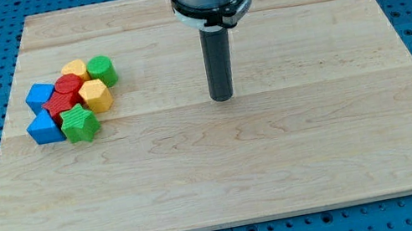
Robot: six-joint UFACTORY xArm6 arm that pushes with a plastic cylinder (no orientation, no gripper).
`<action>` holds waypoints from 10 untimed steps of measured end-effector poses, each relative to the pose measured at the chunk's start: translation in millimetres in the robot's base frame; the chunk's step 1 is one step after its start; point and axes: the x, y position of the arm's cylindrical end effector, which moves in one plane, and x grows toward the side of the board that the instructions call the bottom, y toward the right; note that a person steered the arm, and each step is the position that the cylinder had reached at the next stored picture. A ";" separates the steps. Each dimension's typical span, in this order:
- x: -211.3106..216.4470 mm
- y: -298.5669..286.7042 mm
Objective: Separate the yellow heart from the group of blocks
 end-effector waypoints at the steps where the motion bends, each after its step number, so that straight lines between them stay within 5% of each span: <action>1: -0.2 0.0; 3: 2.1 1.0; 6: 56.0 -147.7; 10: 56.0 -213.9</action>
